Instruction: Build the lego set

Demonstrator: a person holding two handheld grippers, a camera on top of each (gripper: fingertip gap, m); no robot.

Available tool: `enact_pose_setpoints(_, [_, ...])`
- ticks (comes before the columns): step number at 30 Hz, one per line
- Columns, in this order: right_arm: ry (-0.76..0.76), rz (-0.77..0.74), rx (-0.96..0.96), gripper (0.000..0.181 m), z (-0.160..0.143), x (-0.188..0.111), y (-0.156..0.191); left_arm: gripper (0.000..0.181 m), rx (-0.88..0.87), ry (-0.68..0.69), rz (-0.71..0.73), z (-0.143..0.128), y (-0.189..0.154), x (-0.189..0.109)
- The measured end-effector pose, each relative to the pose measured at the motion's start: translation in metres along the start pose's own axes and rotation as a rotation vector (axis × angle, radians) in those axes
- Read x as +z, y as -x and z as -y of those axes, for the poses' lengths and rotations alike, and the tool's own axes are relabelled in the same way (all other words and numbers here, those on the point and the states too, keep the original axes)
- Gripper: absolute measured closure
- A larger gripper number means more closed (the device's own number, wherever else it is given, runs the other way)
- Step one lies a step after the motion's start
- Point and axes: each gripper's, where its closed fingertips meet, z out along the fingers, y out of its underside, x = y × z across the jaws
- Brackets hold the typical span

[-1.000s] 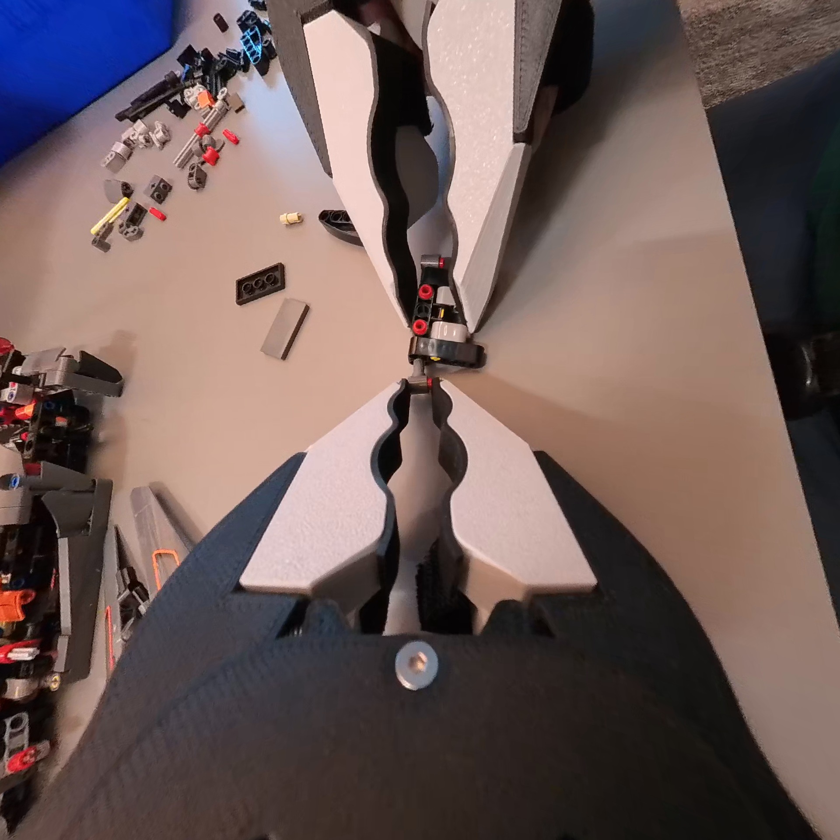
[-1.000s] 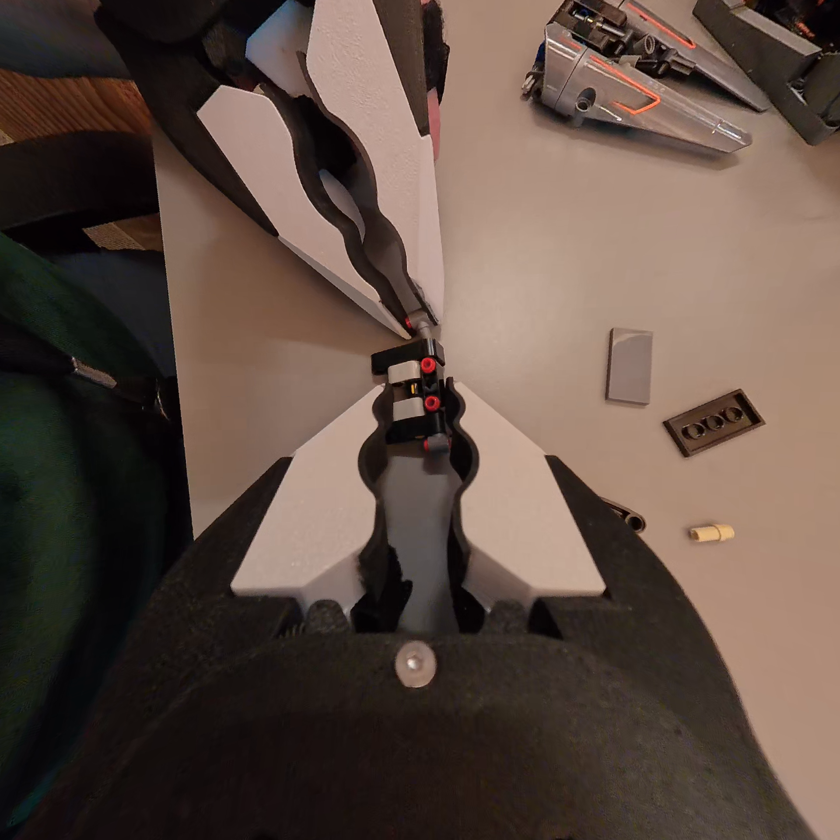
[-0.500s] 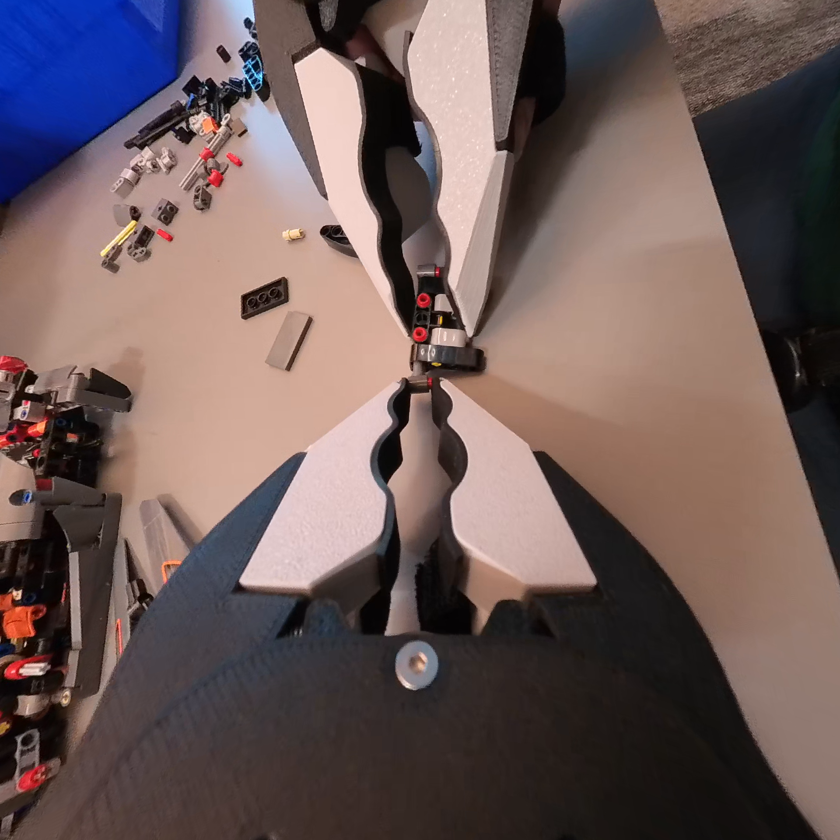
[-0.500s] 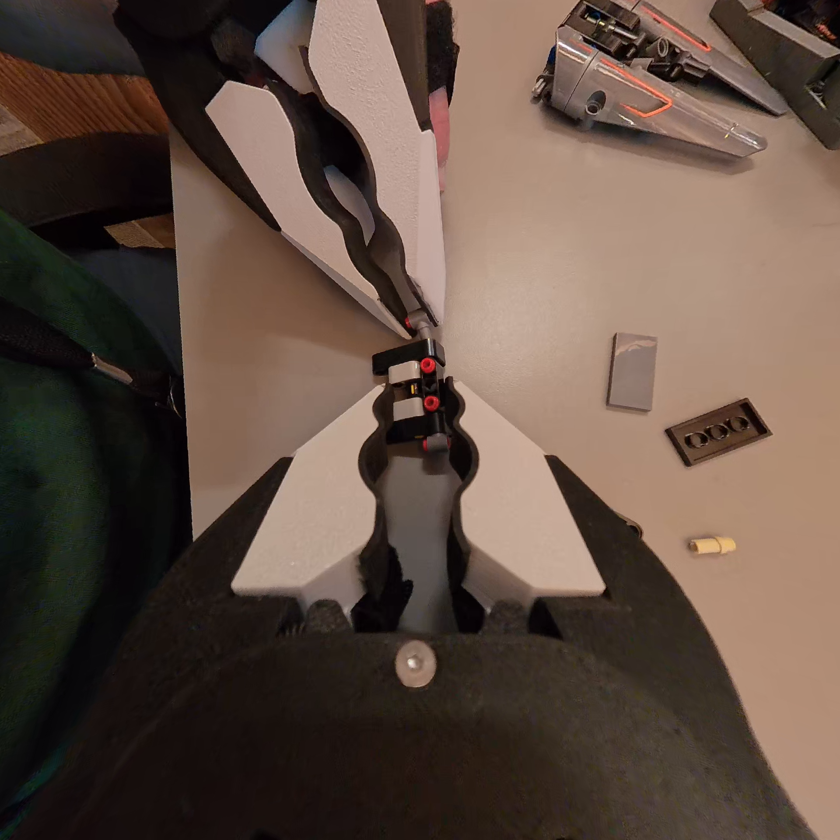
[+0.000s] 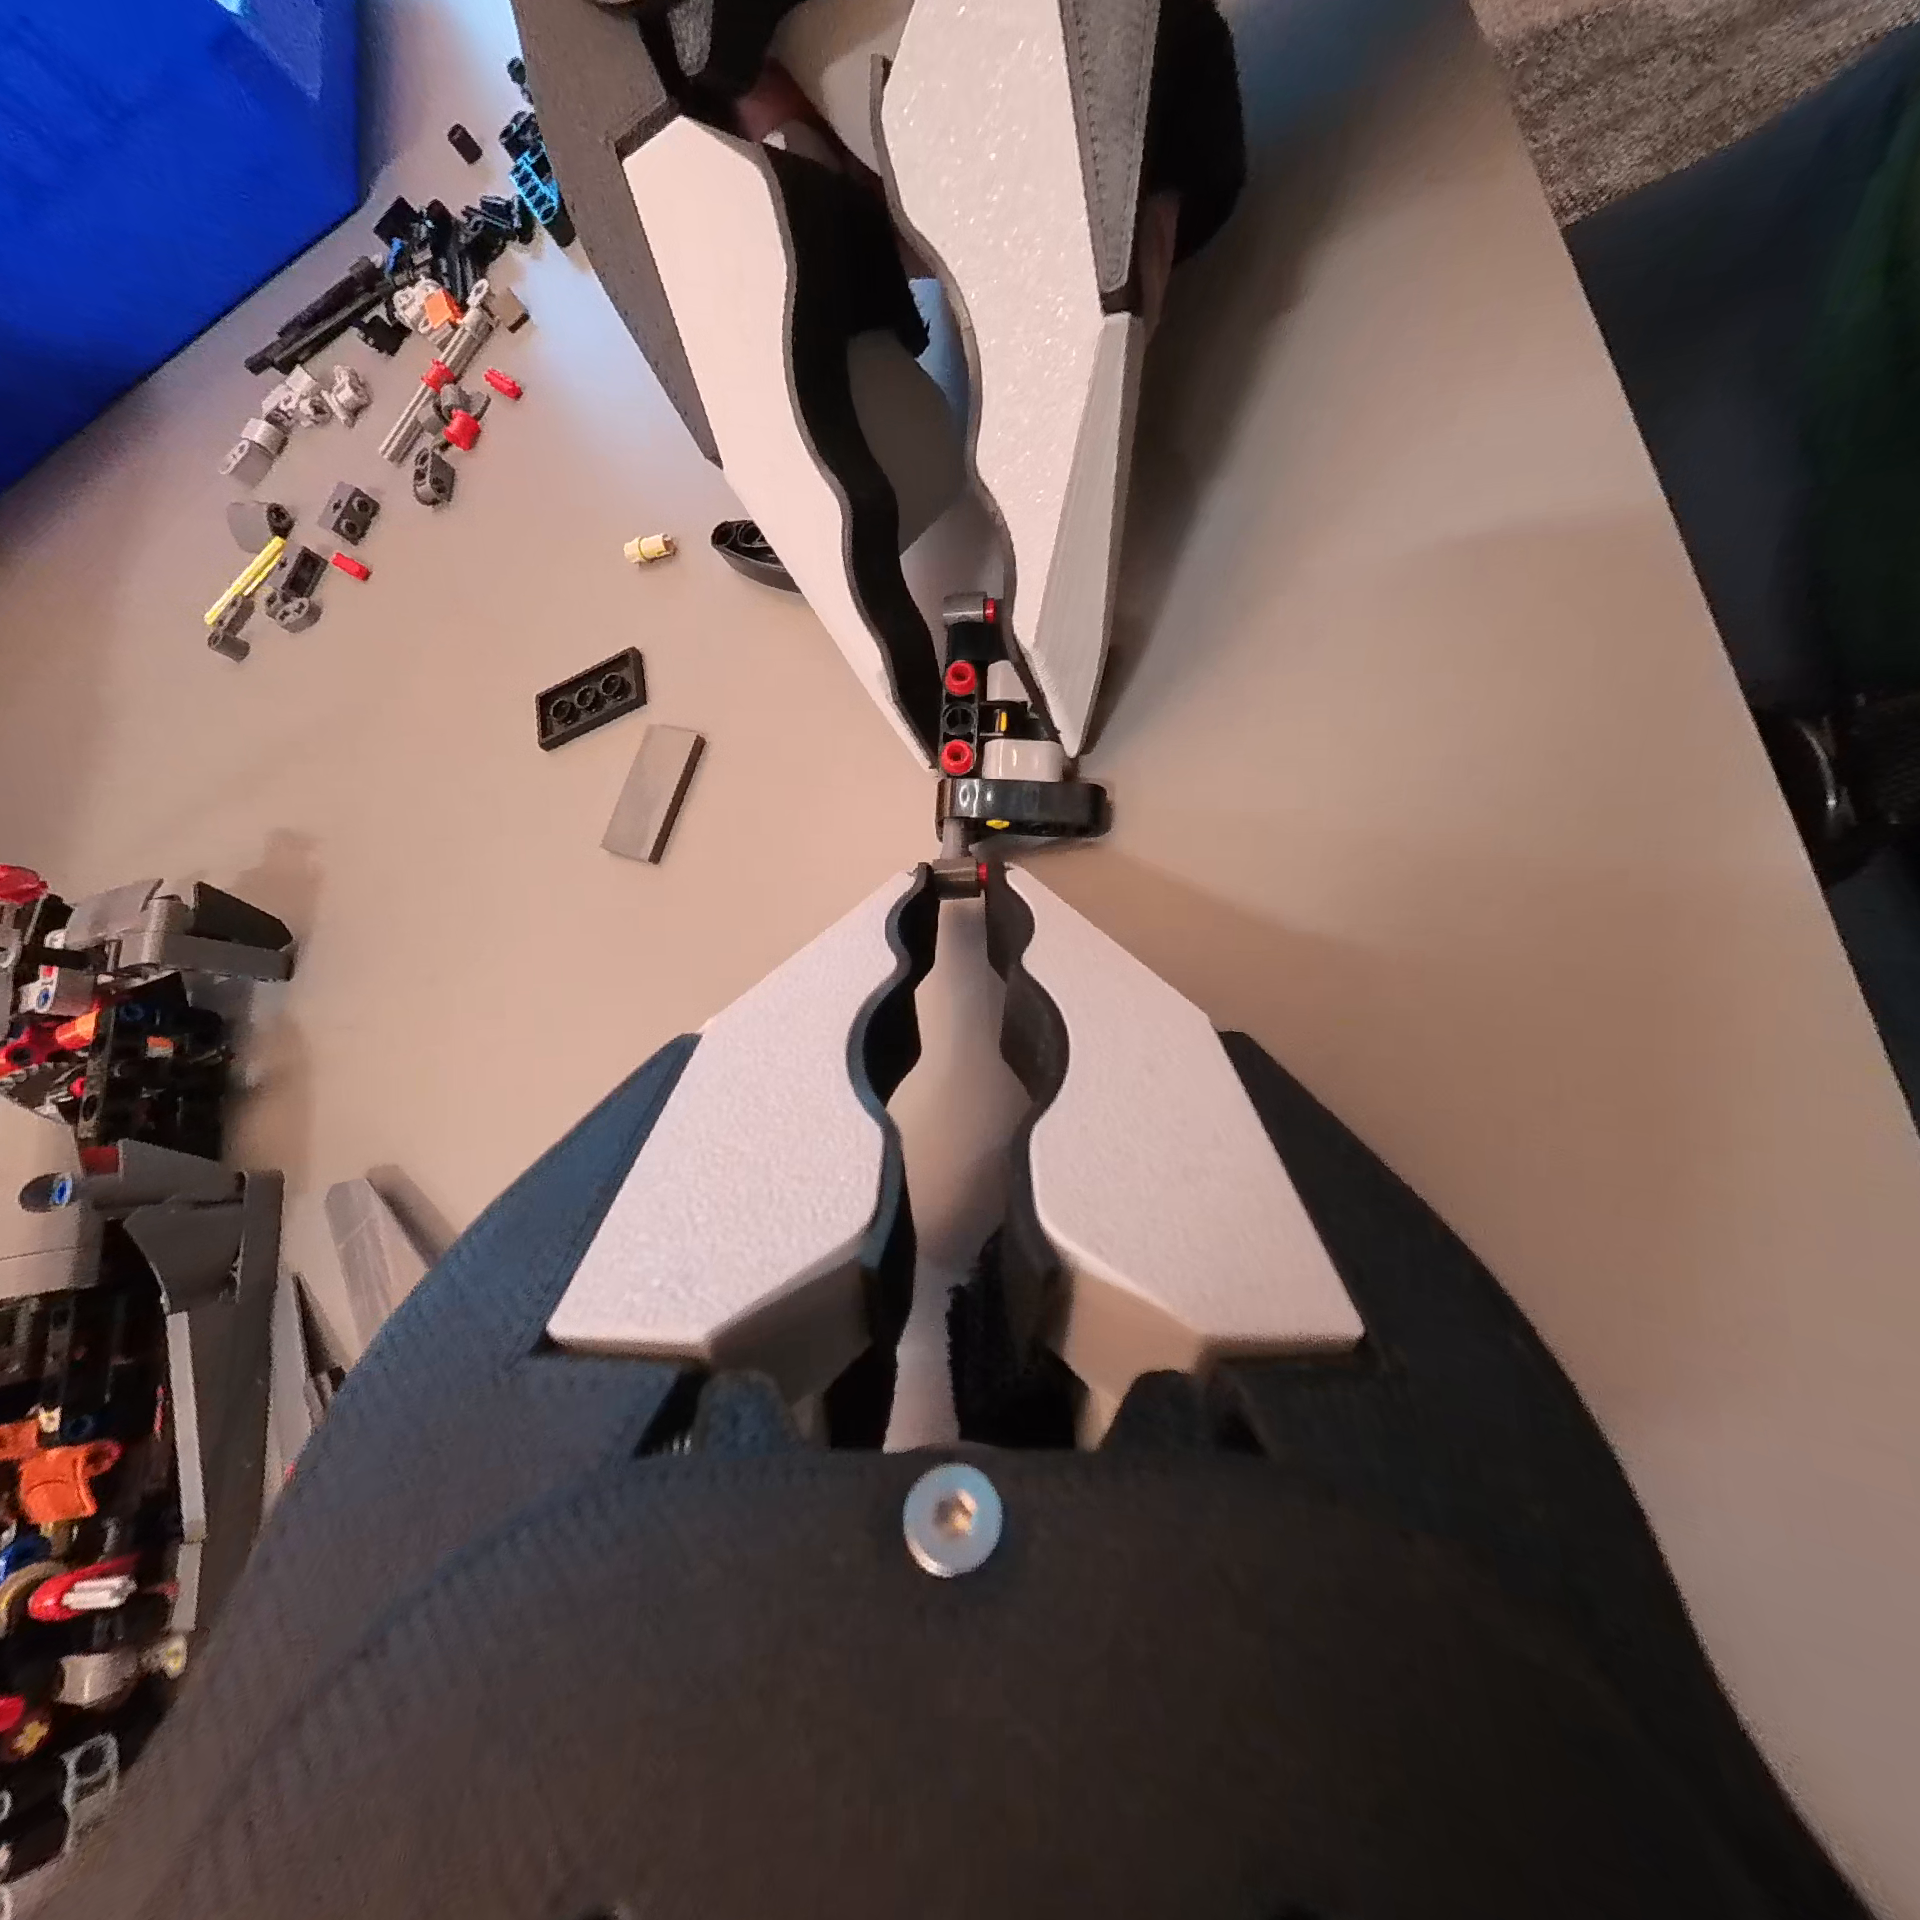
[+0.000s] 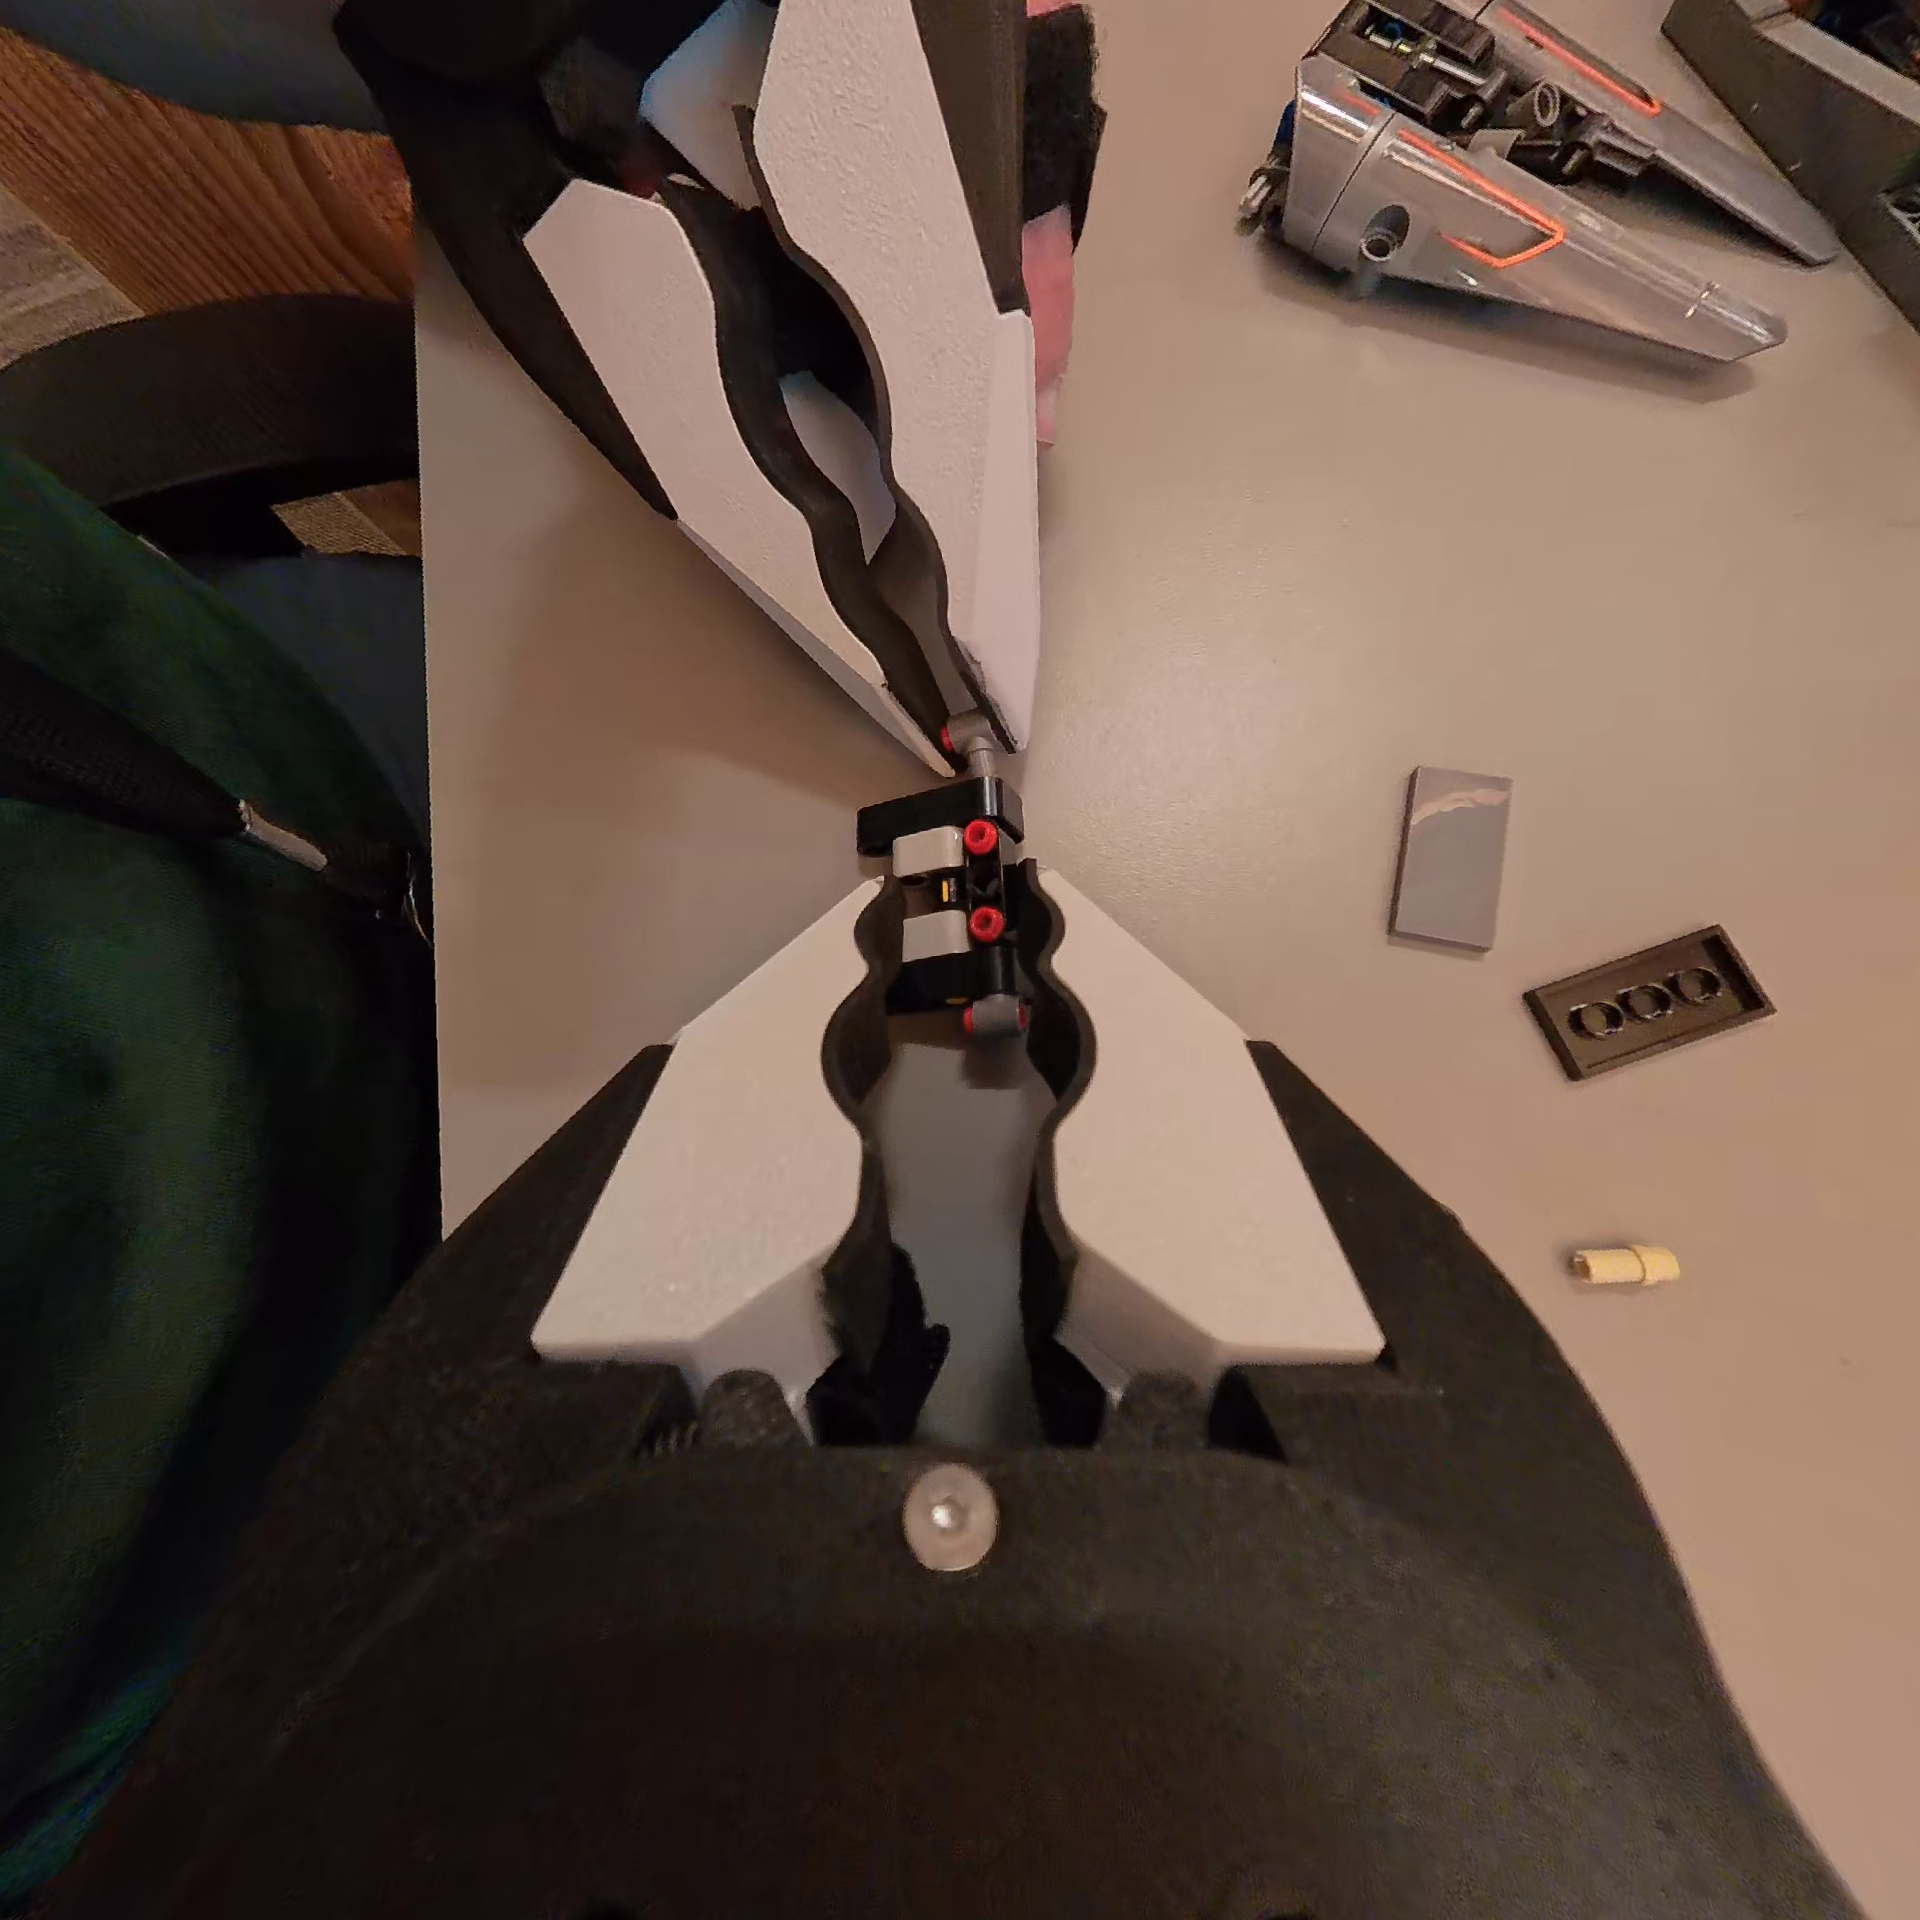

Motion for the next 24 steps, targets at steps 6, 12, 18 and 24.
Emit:
enact_pose_setpoints(6, [0.001, 0.013, 0.000, 0.162, -0.0002, -0.0001, -0.0003, 0.174, 0.031, -0.006, -0.020, -0.0012, 0.0001, 0.0008])
enact_pose_setpoints(12, [0.004, 0.031, -0.007, 0.162, -0.0004, -0.0004, -0.0002, 0.174, 0.043, -0.014, -0.036, -0.0011, 0.0003, 0.0011])
enact_pose_setpoints(18, [0.004, 0.038, -0.008, 0.162, -0.0003, -0.0004, -0.0002, 0.173, 0.045, -0.016, -0.045, -0.0011, 0.0005, 0.0015])
enact_pose_setpoints(24, [0.005, 0.044, -0.007, 0.162, -0.0004, -0.0005, 0.0000, 0.174, 0.073, -0.026, -0.052, -0.0007, 0.0007, 0.0018])
